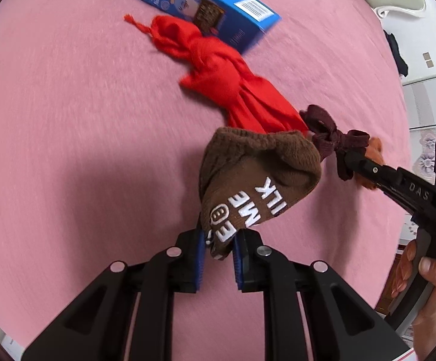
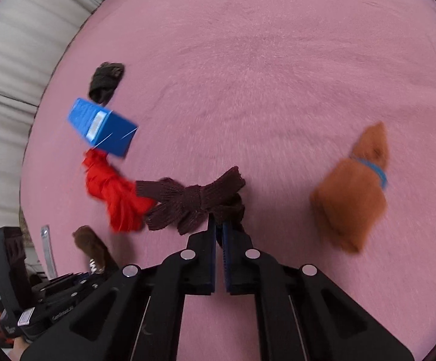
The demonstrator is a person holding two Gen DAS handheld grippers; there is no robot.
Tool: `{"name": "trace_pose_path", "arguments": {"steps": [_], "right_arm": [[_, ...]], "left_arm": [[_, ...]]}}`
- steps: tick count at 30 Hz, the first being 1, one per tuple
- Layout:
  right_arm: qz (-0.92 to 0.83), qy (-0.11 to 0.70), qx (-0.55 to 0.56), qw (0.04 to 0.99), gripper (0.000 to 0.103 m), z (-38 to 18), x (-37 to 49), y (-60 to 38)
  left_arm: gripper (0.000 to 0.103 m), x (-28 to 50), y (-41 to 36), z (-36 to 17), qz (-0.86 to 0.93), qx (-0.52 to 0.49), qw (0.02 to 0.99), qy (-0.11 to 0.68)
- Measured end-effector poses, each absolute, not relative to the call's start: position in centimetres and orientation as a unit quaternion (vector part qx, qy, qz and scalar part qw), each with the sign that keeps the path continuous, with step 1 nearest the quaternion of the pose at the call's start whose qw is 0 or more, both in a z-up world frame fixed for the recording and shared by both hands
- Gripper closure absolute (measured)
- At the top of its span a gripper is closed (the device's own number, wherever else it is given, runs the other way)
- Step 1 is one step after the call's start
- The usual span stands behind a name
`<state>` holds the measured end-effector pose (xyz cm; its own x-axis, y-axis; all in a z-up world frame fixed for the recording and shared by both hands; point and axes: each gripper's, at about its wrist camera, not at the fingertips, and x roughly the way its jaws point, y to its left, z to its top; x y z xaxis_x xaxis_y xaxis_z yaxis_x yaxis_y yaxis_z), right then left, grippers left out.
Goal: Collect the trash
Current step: 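Grasp the brown sock with the left tool while the right grasps the dark brown sock, then carry both socks over the yellow bin and open both tools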
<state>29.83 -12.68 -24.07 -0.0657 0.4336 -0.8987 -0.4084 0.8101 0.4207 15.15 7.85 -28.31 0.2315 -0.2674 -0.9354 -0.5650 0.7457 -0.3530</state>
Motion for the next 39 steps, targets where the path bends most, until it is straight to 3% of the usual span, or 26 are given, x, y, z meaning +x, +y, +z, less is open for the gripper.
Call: {"name": "trace_pose_path", "arguments": {"steps": [13,39], "right_arm": [[0.29,0.634,0.083,0.712,0.099,-16.9,23.4,-23.4],[0.106,0.562,0.205,0.795,0.099,-9.9,14.1,-58.3]], "left_arm": [[0.088,12.8,-0.6,-23.8,0.049,-0.337,0.717,0.608],[0.088,16.0,-34.0,-17.6,-0.143,-0.203,0.732,0.635]]}}
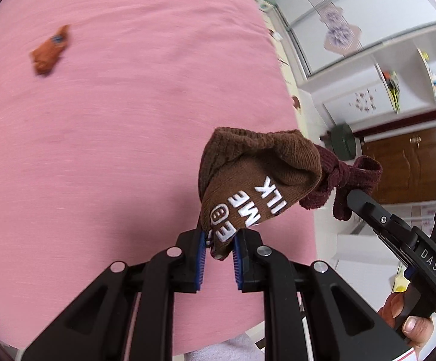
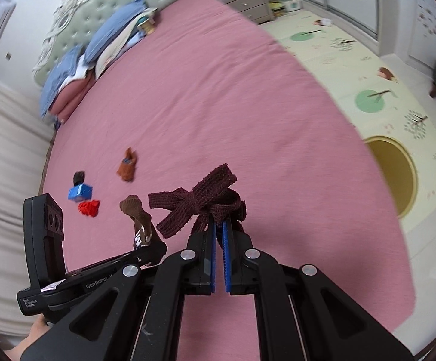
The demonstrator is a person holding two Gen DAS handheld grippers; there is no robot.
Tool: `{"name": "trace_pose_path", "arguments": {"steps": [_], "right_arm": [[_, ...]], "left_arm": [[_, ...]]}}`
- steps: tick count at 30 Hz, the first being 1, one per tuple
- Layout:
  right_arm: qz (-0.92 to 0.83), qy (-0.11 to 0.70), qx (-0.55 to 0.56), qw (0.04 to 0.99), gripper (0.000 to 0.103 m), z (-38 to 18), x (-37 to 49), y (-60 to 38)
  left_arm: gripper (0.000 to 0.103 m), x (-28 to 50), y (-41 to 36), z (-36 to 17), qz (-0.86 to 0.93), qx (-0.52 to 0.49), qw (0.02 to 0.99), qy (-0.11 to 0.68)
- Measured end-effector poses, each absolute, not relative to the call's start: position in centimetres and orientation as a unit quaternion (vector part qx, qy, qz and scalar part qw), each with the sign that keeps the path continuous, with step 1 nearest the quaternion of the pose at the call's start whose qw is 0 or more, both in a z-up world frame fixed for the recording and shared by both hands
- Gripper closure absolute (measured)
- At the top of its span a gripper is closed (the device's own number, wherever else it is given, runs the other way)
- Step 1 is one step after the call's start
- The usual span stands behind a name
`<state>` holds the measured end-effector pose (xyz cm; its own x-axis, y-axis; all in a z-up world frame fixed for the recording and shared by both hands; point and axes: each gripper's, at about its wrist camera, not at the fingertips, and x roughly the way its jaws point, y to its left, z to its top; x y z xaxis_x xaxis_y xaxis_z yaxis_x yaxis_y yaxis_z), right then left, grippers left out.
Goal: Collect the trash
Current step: 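Carry both socks over the yellow bin and open both tools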
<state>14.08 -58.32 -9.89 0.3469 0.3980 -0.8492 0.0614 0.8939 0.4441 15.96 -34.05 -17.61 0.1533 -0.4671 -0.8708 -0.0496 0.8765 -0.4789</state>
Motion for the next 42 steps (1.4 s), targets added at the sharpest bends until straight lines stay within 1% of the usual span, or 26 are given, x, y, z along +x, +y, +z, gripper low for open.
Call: {"name": "trace_pose_path", "arguments": {"steps": [7,17,28,35,37,38,39,40,41,42], "right_arm": [[0.073,0.555,0.218,0.799,0.099,-9.3,12.5,-67.4],[0.014,0.541,0.251,0.803,0.099,-9.9,11.4,-78.6],[-0.03,0.541,0.296,0.787,0.099,-12.5,12.4,-86.5],[-0.05,0.537,0.318,0.779,0.099,-13.9,13.4,-89.3],[-0.052,0.533,0.324,0.78,0.098,-14.0,13.8,-90.0],[-0.053,0.529,0.326,0.782,0.097,-13.9,14.0,-90.3],[-0.055,0.521,0.332,0.785,0.093,-13.8,14.1,-90.8],[-0.058,0.517,0.332,0.787,0.088,-13.8,14.3,-91.3],[-0.07,0.513,0.329,0.79,0.081,-13.6,14.4,-91.8],[-0.077,0.511,0.327,0.791,0.071,-13.5,14.4,-92.1]], "left_arm": [[0.088,16.2,-43.0,-17.2,-0.174,-0.179,0.725,0.642],[0.088,17.9,-54.9,-18.4,-0.224,-0.126,0.704,0.662],[0.088,20.4,-64.0,-19.7,-0.265,-0.074,0.681,0.678],[0.087,22.8,-69.4,-20.5,-0.291,-0.051,0.671,0.68],[0.084,23.4,-70.6,-20.4,-0.302,-0.053,0.667,0.679],[0.077,23.6,-71.1,-20.3,-0.306,-0.054,0.667,0.677],[0.064,23.8,-71.4,-20.1,-0.308,-0.053,0.668,0.676],[0.054,24.0,-71.8,-19.9,-0.31,-0.053,0.669,0.674],[0.037,24.2,-72.2,-19.7,-0.313,-0.054,0.671,0.67],[0.034,24.4,-72.3,-19.4,-0.314,-0.056,0.674,0.666]]}}
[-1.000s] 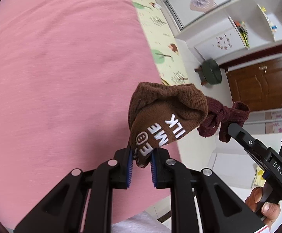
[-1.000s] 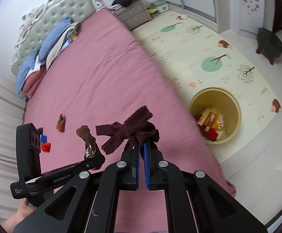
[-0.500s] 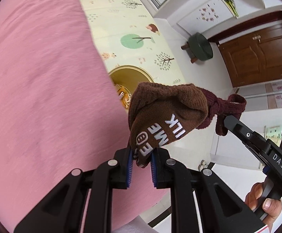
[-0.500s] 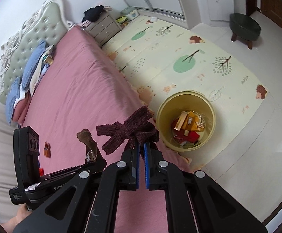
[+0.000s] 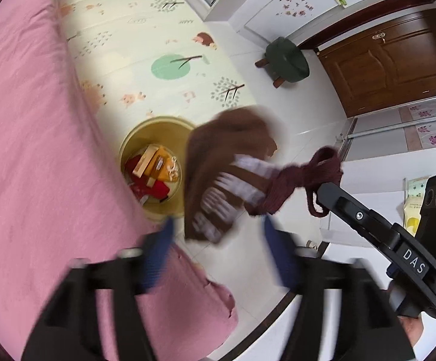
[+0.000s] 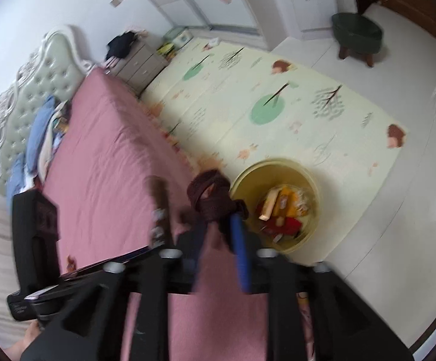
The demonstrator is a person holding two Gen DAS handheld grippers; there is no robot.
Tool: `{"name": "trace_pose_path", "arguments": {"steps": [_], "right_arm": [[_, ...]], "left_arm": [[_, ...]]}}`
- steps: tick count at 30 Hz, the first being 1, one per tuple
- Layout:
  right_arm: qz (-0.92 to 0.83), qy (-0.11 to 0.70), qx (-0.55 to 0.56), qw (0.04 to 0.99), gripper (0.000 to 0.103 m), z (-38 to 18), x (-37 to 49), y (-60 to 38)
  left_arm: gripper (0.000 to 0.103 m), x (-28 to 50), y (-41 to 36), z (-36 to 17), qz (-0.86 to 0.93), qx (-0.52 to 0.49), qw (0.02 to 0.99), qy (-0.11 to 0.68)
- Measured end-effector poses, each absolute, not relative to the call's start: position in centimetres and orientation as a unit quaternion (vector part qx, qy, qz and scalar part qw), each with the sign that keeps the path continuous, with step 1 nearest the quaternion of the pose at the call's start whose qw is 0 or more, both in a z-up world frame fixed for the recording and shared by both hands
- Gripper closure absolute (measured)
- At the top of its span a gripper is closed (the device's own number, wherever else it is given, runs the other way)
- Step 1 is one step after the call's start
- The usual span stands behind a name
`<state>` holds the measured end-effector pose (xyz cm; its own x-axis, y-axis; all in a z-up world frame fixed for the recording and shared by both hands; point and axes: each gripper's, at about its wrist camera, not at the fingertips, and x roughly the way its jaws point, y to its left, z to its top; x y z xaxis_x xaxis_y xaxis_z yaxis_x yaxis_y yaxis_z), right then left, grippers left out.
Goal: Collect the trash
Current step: 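Carry both socks over the yellow bin and open both tools, then return both open tools to the bed toward the red cloth and orange sock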
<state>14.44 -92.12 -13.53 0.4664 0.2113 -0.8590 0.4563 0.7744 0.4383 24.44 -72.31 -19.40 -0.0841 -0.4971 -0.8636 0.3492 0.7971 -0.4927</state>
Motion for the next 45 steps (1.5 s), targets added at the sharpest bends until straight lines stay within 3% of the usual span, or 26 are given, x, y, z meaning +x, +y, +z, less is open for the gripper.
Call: {"name": "trace_pose_path", "arguments": {"steps": [6,25,35,45], "right_arm": [[-0.095,0.499,0.335,0.793,0.071,-13.2,14.4,-94.2],[-0.051,0.501,0.32,0.802,0.071,-10.6,15.0,-90.4],[0.008,0.521,0.278,0.807,0.069,-9.1,15.5,-82.4],[0.074,0.546,0.222,0.804,0.061,-8.1,15.4,-70.5]], "left_arm": [[0.025,24.9,-72.6,-18.9,-0.299,-0.016,0.685,0.664],[0.023,22.4,-67.7,-16.4,-0.283,-0.027,0.709,0.646],[0.023,21.0,-59.3,-14.5,-0.244,-0.07,0.741,0.622],[0.022,17.9,-48.0,-13.4,-0.192,-0.096,0.766,0.606]]}}
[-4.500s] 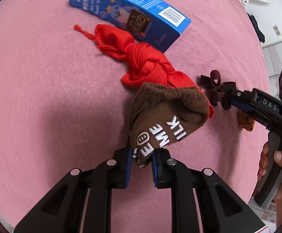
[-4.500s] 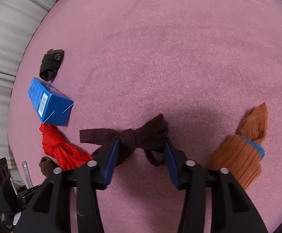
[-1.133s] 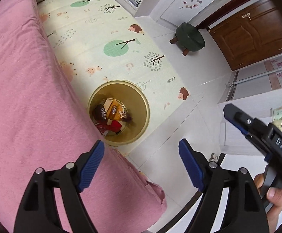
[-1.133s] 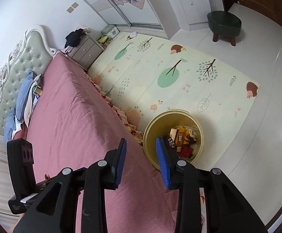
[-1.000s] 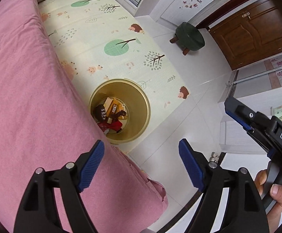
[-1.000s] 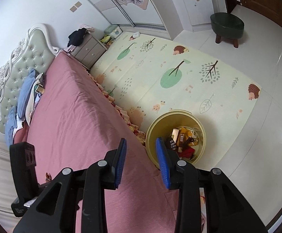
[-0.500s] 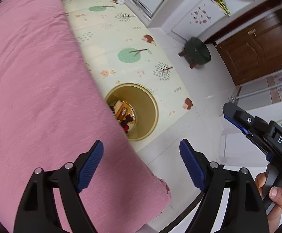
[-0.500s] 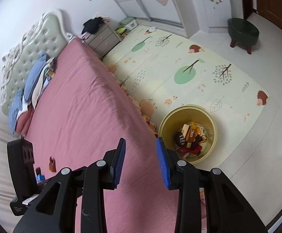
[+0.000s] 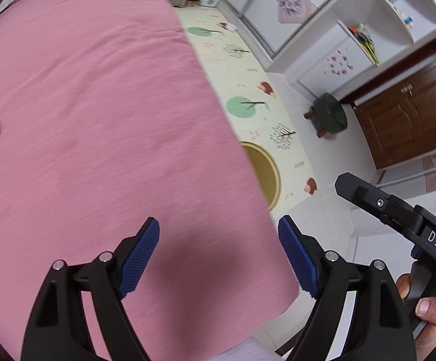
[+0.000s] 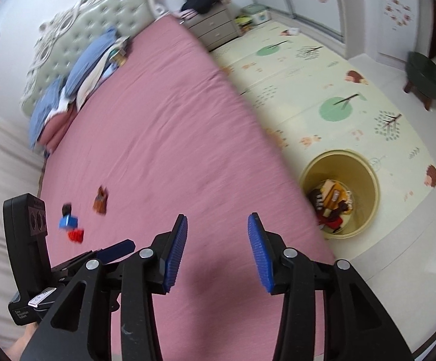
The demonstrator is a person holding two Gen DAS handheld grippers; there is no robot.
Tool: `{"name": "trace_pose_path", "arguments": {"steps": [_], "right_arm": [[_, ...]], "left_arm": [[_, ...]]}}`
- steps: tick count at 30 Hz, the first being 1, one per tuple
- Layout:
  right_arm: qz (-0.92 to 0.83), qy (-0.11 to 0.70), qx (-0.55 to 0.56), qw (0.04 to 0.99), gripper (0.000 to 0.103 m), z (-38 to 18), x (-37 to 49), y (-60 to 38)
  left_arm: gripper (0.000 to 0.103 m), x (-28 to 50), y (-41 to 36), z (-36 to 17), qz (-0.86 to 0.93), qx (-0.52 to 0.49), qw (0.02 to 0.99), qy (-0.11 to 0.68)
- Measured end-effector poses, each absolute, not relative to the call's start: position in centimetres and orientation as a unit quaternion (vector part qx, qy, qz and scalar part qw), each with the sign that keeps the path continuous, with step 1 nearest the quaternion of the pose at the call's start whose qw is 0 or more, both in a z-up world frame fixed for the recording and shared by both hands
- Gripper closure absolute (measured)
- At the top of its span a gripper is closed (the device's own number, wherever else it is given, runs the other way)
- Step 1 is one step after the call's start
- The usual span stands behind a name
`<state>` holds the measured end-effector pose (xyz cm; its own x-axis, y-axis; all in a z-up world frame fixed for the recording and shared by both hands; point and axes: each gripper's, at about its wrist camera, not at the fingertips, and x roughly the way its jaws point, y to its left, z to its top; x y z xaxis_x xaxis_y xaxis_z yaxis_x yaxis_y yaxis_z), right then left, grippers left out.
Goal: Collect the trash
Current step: 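Return both open tools to the bed toward the red cloth and orange sock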
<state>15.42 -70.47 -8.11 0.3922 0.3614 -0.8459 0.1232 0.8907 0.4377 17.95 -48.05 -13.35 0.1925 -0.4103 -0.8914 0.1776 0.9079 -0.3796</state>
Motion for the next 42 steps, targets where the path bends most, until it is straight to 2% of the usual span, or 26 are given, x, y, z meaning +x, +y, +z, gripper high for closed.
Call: {"name": "trace_pose_path", "arguments": {"steps": [14,24,42], "right_arm": [[0.161,0.576,0.16,0.785,0.059,-8.9,15.1,-52.5],[0.184,0.591,0.13,0.774,0.052,-10.1,14.9,-41.0],[0.261,0.603,0.063,0.751,0.047,-11.8,21.1,-25.5]], "left_arm": [[0.021,14.4,-28.8,-14.2,-0.089,-0.158,0.779,0.6],[0.02,12.7,-16.7,-15.5,-0.041,-0.169,0.785,0.594],[0.018,14.6,-2.4,-16.2,0.07,-0.223,0.797,0.557]]}}
